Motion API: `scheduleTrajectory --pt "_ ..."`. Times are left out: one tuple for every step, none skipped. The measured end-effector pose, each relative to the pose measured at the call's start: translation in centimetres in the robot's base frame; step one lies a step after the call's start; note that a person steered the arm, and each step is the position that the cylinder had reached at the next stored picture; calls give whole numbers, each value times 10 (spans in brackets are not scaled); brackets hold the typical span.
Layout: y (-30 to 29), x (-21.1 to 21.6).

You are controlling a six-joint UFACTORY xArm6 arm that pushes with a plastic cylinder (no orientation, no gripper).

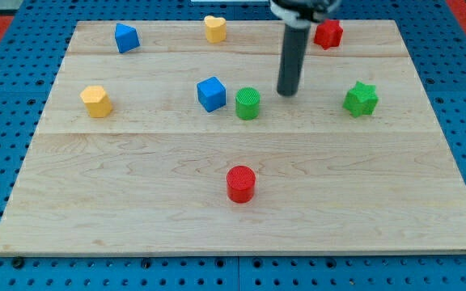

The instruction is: Slide the green circle towards the green star

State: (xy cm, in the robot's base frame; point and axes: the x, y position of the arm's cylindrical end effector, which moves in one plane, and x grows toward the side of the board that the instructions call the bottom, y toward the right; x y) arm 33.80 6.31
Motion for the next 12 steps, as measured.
scheduleTrajectory --pt "-54 -7" --pt "-70 -8" --pt "-70 -8" --pt "-82 -8" --pt "-158 -16" --pt "-174 0" --pt "-135 -2" --pt "-118 -6" --pt "-98 -14" --pt "-91 -12" --pt "-87 -4" --pt "-86 12"
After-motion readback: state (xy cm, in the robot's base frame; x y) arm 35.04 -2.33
